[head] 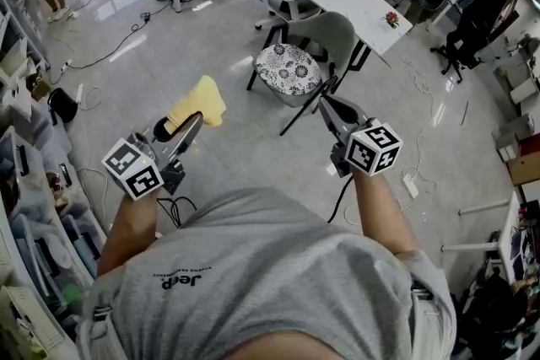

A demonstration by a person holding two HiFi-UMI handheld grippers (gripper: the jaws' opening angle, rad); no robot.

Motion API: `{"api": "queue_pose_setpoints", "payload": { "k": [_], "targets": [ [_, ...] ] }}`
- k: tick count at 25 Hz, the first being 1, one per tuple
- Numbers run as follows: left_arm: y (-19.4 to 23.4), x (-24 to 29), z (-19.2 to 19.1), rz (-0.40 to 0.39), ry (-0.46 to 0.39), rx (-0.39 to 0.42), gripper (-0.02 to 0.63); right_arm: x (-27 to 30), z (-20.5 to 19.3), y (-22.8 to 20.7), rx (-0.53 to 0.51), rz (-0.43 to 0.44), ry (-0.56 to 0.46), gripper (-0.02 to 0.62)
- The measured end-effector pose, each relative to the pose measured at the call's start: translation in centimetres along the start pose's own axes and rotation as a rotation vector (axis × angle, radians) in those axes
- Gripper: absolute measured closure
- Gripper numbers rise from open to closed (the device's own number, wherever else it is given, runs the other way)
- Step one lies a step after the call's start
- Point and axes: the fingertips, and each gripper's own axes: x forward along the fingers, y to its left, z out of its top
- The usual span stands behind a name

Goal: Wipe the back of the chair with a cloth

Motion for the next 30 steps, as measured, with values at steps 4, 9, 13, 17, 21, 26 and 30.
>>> {"api": "queue_pose_setpoints", "payload": {
  "k": [4,9,13,17,21,26,30],
  "targets": [
    [-0.3,0.5,-0.2,0.018,0.007,0.011,0.476,-0.4,0.3,-0.7,0.071,0.034,-0.014,0.592],
    [-2.2,1.8,-0.5,0.032,0.005,0.017,0.476,-2.1,0.8,-1.9,0.061,0.051,-0.033,0.592],
    [-4.0,4.4,0.0,0.052,-0.003,0.014,0.476,-3.4,1.9,-4.1,0.047,0.087,-0.035,0.592],
    [-5.8,5.8,-0.9,0.078,-0.021,-0.004,0.476,-4.8,1.6,-5.8,0.044,0.125,-0.04,0.592],
    [-7.8,5.4,-2.2,0.118,-0.034,-0.014,0.476,-6.5,0.6,-5.9,0.037,0.158,-0.039,0.592],
    [-8.3,5.9,-2.8,0.168,-0.037,-0.033,0.476,-6.6,0.1,-6.8,0.033,0.203,-0.035,0.592],
    [-6.8,6.9,-2.1,0.177,-0.021,-0.037,0.476,-4.8,0.4,-7.6,0.045,0.215,-0.033,0.592]
  ]
}}
